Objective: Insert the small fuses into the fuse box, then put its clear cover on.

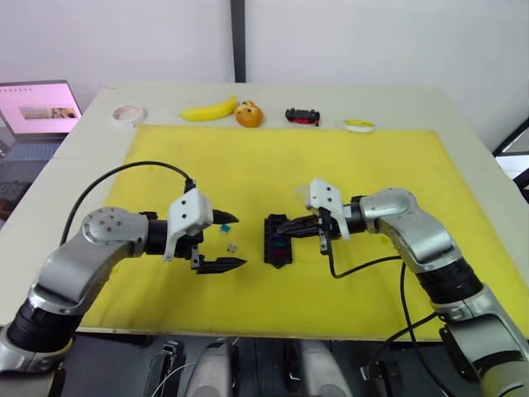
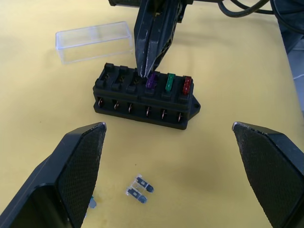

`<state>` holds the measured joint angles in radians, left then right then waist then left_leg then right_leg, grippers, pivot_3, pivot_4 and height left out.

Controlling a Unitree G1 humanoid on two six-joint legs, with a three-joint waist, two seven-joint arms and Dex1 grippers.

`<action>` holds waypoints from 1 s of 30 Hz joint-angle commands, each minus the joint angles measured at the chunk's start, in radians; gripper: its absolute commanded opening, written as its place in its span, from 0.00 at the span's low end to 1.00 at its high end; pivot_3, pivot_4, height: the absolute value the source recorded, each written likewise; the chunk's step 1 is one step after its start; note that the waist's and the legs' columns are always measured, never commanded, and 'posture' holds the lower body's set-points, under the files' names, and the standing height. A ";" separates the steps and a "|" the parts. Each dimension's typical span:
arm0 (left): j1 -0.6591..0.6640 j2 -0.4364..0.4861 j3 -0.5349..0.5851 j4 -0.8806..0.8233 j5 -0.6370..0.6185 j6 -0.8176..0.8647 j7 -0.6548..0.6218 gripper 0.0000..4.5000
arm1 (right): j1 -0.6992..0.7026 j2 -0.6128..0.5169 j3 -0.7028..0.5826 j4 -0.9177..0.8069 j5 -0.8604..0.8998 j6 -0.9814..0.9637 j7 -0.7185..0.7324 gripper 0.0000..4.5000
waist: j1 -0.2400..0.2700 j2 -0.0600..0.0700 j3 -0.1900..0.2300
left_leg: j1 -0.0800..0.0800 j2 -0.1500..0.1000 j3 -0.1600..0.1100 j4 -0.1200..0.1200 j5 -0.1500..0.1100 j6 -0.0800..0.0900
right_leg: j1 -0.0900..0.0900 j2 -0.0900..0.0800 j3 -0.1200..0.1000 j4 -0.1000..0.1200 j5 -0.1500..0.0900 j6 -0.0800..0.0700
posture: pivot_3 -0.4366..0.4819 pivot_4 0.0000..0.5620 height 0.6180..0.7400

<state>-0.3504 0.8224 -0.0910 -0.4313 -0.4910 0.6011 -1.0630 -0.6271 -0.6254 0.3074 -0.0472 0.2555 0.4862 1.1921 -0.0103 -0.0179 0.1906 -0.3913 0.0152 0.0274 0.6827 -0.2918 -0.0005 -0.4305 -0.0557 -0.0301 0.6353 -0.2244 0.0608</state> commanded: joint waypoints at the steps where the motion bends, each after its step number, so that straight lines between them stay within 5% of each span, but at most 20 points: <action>1: -0.011 -0.002 0.012 -0.012 -0.003 -0.012 0.002 1.00 | 0.037 -0.020 0.050 0.030 -0.063 -0.041 0.009 0.01 | 0.000 0.000 0.000 | 0.000 0.000 0.000 0.000 0.000 0.000 | 0.000 0.000 0.000 0.000 0.000 0.000 | 0.48 0.27 0.98; 30: -0.011 -0.005 0.015 -0.010 -0.002 -0.014 0.005 1.00 | -0.035 0.012 -0.051 -0.066 0.056 0.059 0.045 0.01 | 0.001 0.000 0.000 | 0.000 0.000 0.000 0.000 0.000 0.000 | 0.001 0.000 0.000 0.000 0.000 0.000 | 0.48 0.27 0.98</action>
<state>-0.3498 0.8177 -0.0909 -0.4313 -0.4906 0.6012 -1.0604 -0.6322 -0.6085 0.2912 -0.0550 0.2727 0.5337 1.2245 -0.0090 -0.0179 0.1906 -0.3909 0.0151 0.0272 0.6827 -0.2918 -0.0004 -0.4297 -0.0558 -0.0302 0.6348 -0.2245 0.0608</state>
